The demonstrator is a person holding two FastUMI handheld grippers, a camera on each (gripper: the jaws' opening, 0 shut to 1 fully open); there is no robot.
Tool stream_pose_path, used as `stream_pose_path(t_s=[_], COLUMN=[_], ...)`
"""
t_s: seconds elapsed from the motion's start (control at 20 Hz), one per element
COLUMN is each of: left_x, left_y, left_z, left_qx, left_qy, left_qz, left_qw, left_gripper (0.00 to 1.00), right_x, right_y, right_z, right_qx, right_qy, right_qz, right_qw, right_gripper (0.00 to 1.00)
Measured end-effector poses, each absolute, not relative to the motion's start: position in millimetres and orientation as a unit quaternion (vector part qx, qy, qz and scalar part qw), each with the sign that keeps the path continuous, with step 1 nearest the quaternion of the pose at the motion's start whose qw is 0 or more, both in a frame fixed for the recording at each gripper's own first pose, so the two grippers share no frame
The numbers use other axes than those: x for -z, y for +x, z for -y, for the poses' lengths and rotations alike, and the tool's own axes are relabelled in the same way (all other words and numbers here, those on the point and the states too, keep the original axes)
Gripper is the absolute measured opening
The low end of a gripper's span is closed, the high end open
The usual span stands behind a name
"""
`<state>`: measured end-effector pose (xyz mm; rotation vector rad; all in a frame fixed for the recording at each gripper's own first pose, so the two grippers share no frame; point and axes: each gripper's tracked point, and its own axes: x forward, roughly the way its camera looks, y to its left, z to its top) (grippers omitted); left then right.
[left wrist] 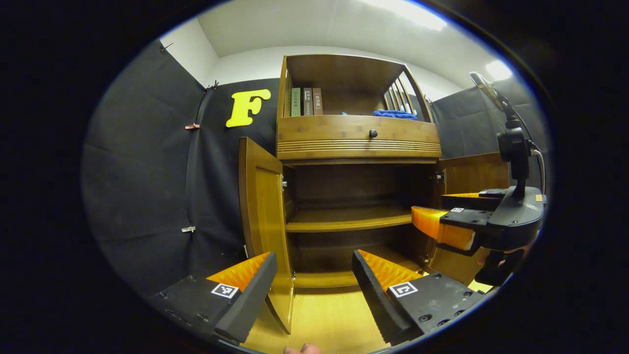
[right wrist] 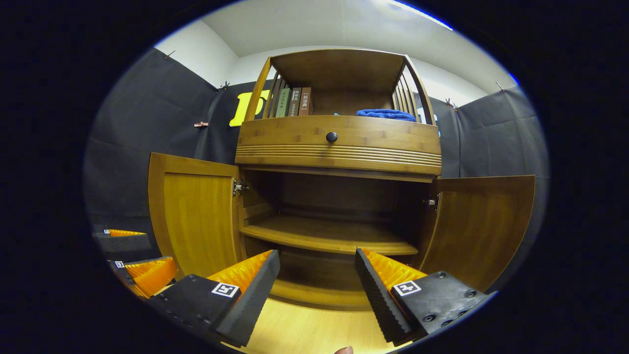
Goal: Open the right door of the double-door shoe cabinet with the right hand, and open the left door with the left hand.
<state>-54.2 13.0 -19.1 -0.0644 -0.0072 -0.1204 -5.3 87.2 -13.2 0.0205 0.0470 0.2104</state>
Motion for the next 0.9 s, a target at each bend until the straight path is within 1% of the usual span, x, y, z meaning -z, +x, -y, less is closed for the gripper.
stream_pose_path(t_s=[0.1, 0.15, 0.45, 0.5, 0.55, 0.9], left_x=[21.2, 22.2, 18.6, 18.1, 18.7, 8.8], left_y=[-54.7, -54.7, -57.1, -57.5, -57.0, -59.3], left_z=[-14.5, -15.9, -20.9, -21.6, -21.5, -22.7], left_qx=[0.06, 0.058, 0.053, 0.054, 0.054, 0.064], left_qy=[-0.033, -0.032, -0.03, -0.03, -0.03, -0.04], left_qz=[0.001, 0.0, 0.005, 0.006, 0.005, 0.024], left_qw=[0.998, 0.998, 0.998, 0.998, 0.998, 0.997], left_gripper=[0.95, 0.95, 0.95, 0.95, 0.95, 0.94], right_x=[13.5, 13.1, 8.4, 8.2, 7.2, 4.8], right_y=[-7.5, -8.1, -11.3, -11.6, -12.0, -14.7], right_z=[-89.6, -90.6, -97.1, -97.6, -98.1, -100.6], right_qx=[-0.109, -0.109, -0.113, -0.112, -0.112, -0.108], right_qy=[0.01, 0.01, 0.009, 0.009, 0.008, 0.007], right_qz=[-0.025, -0.025, -0.018, -0.017, -0.016, -0.011], right_qw=[0.994, 0.994, 0.993, 0.993, 0.994, 0.994], right_gripper=[0.98, 0.96, 0.98, 0.96, 0.98, 0.98])
